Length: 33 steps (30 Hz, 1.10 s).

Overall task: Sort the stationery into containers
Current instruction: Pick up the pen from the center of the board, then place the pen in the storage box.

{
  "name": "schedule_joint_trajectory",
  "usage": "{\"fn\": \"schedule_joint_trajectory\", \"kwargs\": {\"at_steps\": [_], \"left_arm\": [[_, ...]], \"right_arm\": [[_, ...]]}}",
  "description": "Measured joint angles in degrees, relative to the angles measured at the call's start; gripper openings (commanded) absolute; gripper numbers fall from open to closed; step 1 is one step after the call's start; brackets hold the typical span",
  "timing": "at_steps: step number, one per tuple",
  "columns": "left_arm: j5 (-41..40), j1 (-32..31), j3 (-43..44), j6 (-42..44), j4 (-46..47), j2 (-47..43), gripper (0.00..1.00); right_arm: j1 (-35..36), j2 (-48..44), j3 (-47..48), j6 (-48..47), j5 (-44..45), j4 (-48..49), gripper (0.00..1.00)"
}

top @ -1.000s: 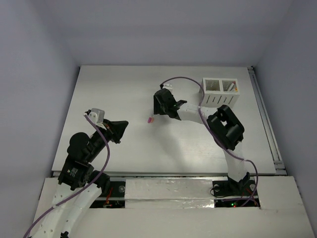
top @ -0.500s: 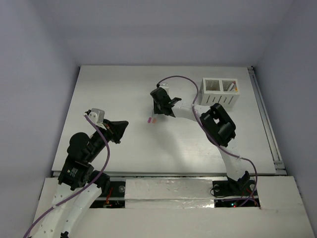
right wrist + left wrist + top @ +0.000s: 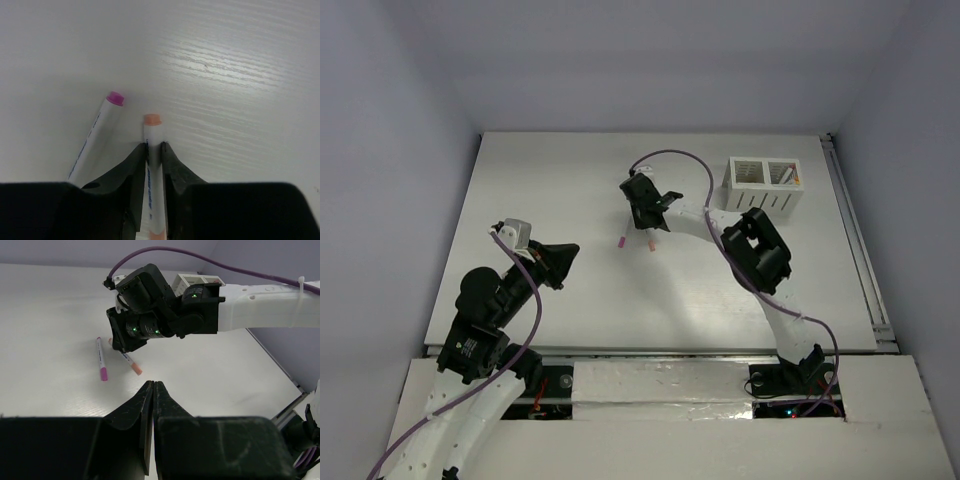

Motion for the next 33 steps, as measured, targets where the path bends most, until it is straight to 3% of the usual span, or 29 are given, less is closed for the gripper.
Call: {"fn": "schedule_joint_trajectory", "kwargs": {"at_steps": [2, 4, 7, 14, 21, 25, 28, 33], "left_arm": [[0.0, 0.0, 0.0, 0.0, 0.0, 0.0, 0.0], [0.0, 0.0, 0.0, 0.02, 0.0, 0.0, 0.0], [0.02, 0.0, 0.0, 0.0, 0.0, 0.0, 0.0], [0.02, 0.28, 0.0, 0.02, 0.02, 0.0, 0.0], [0.13, 0.48, 0.0, 0.0, 0.02, 0.0, 0.0], [0.22, 0.48, 0.0, 0.0, 0.02, 0.0, 0.0], [0.33, 0.48, 0.0, 0.0, 0.02, 0.0, 0.0], [0.42, 0.48, 0.0, 0.0, 0.02, 0.0, 0.0]], "right_arm": [[0.0, 0.57, 1.14, -0.81, 0.02, -0.74, 0.18], [0.0, 0.92, 1.84, -1.27, 0.02, -1.53, 0.06], [0.0, 1.01, 2.14, -1.64, 0.0, -1.81, 0.0], [0.0, -2.47, -3.78, -1.57, -0.17, 1.75, 0.0], [-1.97, -17.79, -17.55, 0.42, -0.72, 7.78, 0.0], [-8.13, -30.36, -23.87, 1.22, 0.68, 14.69, 0.0], [-16.79, -37.86, -27.61, 1.16, 3.72, 21.16, 0.0], [-29.81, -40.7, -29.66, -2.12, 10.95, 29.81, 0.0]]}}
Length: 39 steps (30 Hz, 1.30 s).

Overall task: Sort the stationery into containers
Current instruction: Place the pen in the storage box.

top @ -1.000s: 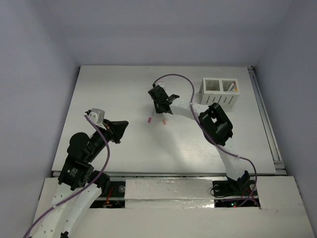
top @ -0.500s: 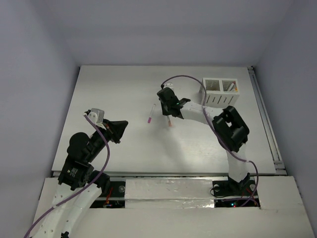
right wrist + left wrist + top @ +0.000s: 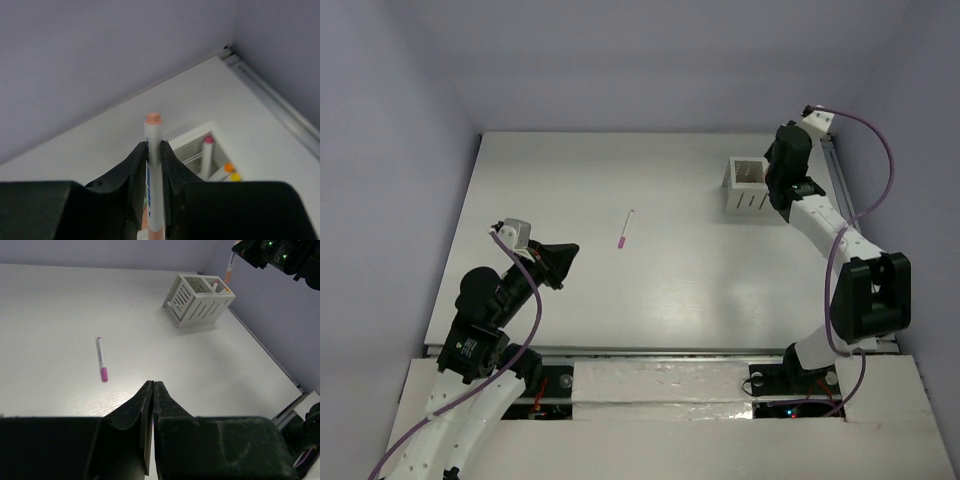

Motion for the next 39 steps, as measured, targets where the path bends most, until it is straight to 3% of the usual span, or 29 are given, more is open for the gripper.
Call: {"fn": "schedule_joint_trajectory", "kwargs": {"at_steps": [6, 19, 25, 29, 34, 36, 37, 38, 39], "left_arm": [[0.02, 0.0, 0.0, 0.02, 0.0, 0.0, 0.0], [0.0, 0.0, 0.0, 0.02, 0.0, 0.13, 0.0], [0.02, 0.0, 0.0, 0.02, 0.0, 0.2, 0.0], [0.04, 0.0, 0.0, 0.02, 0.0, 0.2, 0.0], [0.17, 0.0, 0.0, 0.02, 0.0, 0.2, 0.0], [0.24, 0.0, 0.0, 0.02, 0.0, 0.2, 0.0], [0.26, 0.0, 0.0, 0.02, 0.0, 0.2, 0.0], [0.26, 0.0, 0.0, 0.02, 0.0, 0.2, 0.0], [0.31, 0.0, 0.0, 0.02, 0.0, 0.2, 0.0]], "right_arm": [[-5.22, 5.51, 1.01, -8.13, 5.53, 7.8, 0.0], [-7.3, 17.51, 6.71, -21.79, 9.38, 14.58, 0.0], [-7.43, 17.7, 6.75, -21.16, 9.42, 14.56, 0.19], [-7.43, 17.0, 6.36, -18.67, 8.24, 12.98, 0.4], [-7.3, 13.99, 5.38, -16.26, 6.32, 11.04, 0.5], [-7.02, 12.35, 5.16, -15.47, 5.9, 10.21, 0.48], [-6.8, 11.43, 4.92, -15.13, 5.66, 10.08, 0.42], [-6.43, 10.25, 4.55, -14.67, 5.35, 9.81, 0.16], [-5.81, 9.16, 4.28, -14.25, 4.9, 9.09, 0.05]]}}
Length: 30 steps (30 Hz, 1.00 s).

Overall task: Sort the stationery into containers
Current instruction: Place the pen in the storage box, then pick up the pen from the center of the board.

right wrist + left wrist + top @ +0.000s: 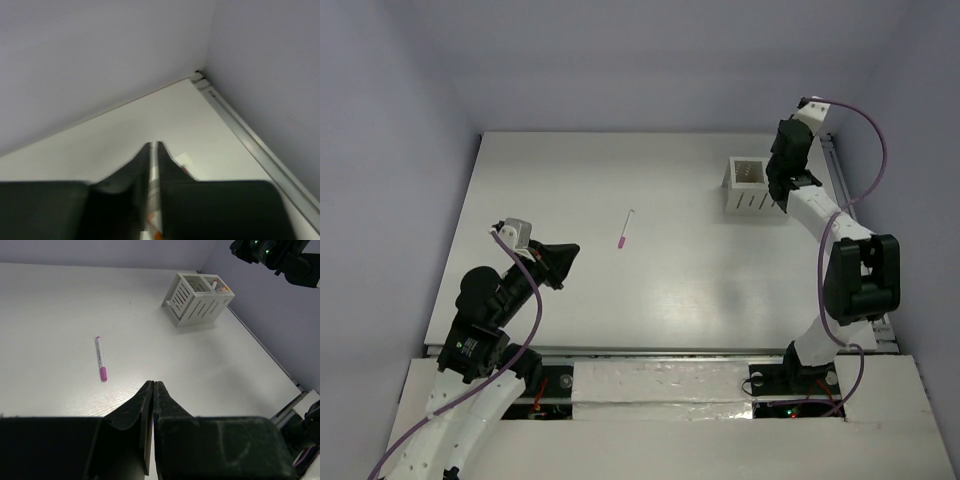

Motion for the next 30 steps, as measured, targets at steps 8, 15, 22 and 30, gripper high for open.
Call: {"fn": "schedule_joint_trajectory", "kwargs": {"at_steps": [8, 15, 22, 30], "left_arm": [[0.15, 0.0, 0.0, 0.0, 0.0, -0.02, 0.0], [0.15, 0.0, 0.0, 0.0, 0.0, -0.2, 0.0], [0.28, 0.0, 0.0, 0.0, 0.04, -0.59, 0.0], [0.35, -0.11, 0.0, 0.0, 0.0, -0.66, 0.0]], "right_arm": [[15.41, -5.25, -1.25, 8.15, -10.1, -7.21, 0.0], [33.33, 7.8, 3.1, 14.71, -18.32, -14.91, 0.71], [37.44, 23.43, 15.63, 18.12, -20.48, -25.81, 0.78], [38.01, 32.33, 25.35, 18.99, -18.99, -32.98, 0.58]]}}
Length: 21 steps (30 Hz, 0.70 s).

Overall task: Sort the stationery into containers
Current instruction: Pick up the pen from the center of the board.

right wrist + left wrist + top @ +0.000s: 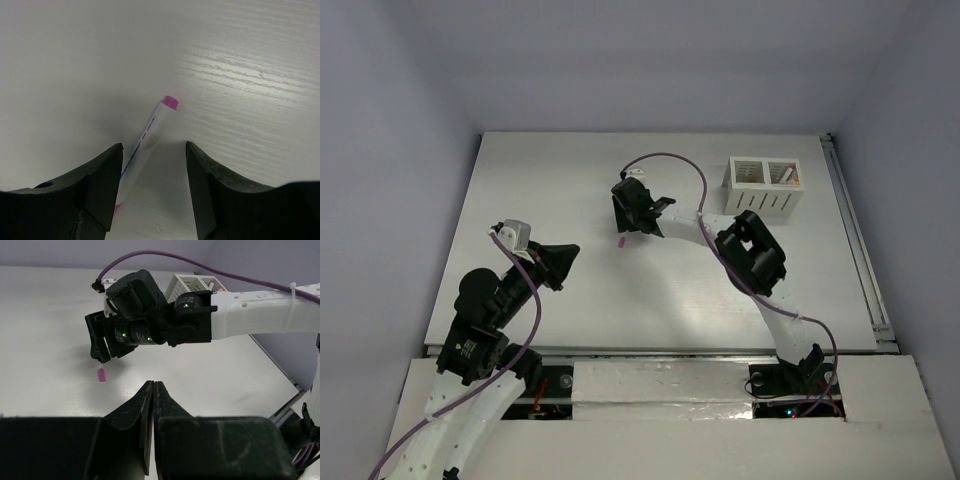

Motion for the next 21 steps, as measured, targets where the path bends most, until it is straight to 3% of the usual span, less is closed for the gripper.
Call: {"fn": "schedule_joint_trajectory", "kwargs": {"at_steps": [7, 14, 17, 21], "left_arm": [[0.0, 0.0, 0.0, 0.0, -0.02, -0.31, 0.0], [0.0, 0.0, 0.0, 0.02, 0.0, -0.31, 0.0], [0.0, 0.0, 0.0, 0.02, 0.02, -0.31, 0.0], [0.0, 0.0, 0.0, 0.0, 0.0, -0.31, 0.0]], "right_arm": [[0.81, 2.14, 3.69, -0.13, 2.93, -3.89, 0.38], [0.87, 2.03, 3.41, 0.13, 3.78, -4.02, 0.07], [0.94, 1.49, 2.25, 0.5, 4.0, -3.02, 0.0], [0.9, 0.09, -0.22, 0.9, 4.04, -1.18, 0.0]]}}
